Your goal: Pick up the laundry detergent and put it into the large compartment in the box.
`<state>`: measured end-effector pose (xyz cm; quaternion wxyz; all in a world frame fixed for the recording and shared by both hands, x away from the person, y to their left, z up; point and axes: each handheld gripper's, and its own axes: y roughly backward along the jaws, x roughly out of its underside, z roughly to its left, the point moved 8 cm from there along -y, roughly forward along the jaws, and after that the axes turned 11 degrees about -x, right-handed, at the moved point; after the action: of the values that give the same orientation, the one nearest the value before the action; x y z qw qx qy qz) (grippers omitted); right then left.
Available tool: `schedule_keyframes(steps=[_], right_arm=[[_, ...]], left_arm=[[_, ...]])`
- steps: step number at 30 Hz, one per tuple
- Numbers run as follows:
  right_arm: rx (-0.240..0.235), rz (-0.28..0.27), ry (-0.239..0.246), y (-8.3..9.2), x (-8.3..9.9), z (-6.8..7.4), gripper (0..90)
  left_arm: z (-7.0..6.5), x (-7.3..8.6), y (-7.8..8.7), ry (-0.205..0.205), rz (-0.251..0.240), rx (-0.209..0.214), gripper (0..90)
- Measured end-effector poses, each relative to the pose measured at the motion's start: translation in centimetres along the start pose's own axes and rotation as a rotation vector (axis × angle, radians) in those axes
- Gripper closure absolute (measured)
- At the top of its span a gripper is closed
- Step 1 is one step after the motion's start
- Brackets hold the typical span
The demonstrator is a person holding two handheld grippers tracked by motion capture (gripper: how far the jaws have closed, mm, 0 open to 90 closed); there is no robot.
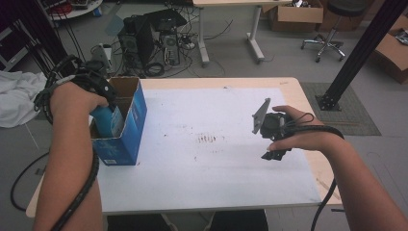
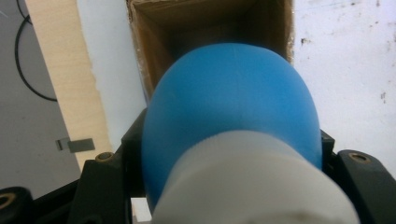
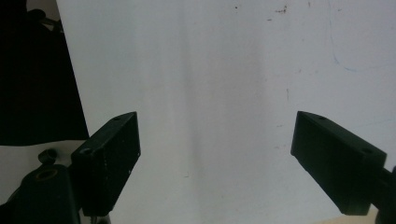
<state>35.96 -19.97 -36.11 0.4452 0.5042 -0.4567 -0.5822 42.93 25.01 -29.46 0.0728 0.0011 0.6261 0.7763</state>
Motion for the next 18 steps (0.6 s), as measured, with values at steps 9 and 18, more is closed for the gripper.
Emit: schedule_keyframes(steps=[9,18], right_arm=[[-0.006,0.009,-0.003,-0.3,0.2,-0.1,15.9],[-0.003,0.007,-0.003,-0.5,0.1,-0.3,15.9]], left_arm=[[-0.9,-0.2,-2.6,-0.004,0.008,-0.002,39.5],[-1.0,0.0,-4.4,-0.005,0.016,-0.008,39.6]])
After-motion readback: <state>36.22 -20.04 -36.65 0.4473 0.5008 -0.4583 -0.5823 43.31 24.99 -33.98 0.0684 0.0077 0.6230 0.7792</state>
